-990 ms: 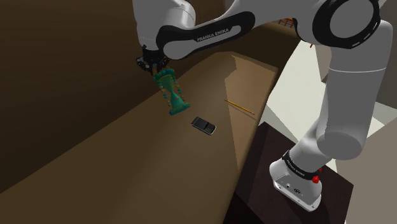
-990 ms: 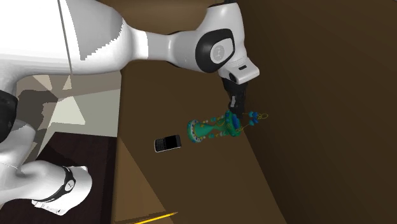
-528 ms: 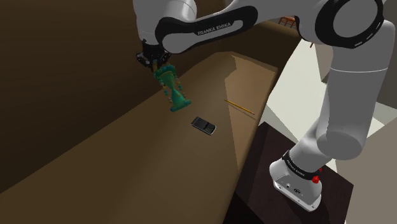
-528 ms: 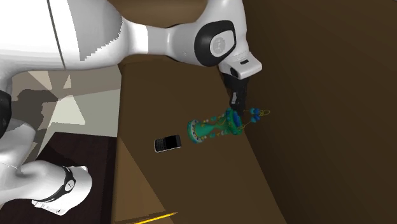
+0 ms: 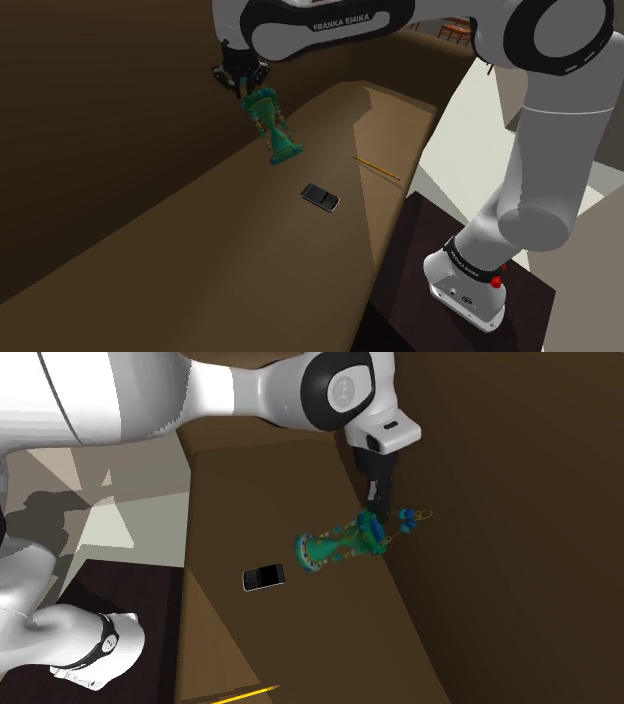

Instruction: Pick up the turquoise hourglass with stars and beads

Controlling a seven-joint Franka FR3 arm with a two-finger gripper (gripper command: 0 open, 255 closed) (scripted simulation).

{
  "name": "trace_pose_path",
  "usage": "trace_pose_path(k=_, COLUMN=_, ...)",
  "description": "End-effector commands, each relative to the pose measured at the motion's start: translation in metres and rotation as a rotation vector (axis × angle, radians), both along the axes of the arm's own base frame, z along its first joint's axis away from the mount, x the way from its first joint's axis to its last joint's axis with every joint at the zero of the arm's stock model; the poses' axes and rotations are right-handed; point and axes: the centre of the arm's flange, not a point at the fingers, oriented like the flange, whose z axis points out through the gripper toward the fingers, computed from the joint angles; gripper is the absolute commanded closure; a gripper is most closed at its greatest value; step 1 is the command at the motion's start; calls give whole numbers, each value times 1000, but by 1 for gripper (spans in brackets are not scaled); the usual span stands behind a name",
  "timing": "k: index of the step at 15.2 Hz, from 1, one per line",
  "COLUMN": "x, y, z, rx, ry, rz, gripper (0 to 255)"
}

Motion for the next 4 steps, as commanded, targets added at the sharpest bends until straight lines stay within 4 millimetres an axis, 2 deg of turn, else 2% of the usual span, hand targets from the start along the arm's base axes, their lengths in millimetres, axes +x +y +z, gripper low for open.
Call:
trace_pose_path(k=1, x=0, y=-1, z=11, rx=0, ry=0, rz=0, gripper=255)
trace_pose_path(k=4, x=0, y=-1, z=17, rx=0, ry=0, rz=0, gripper=255)
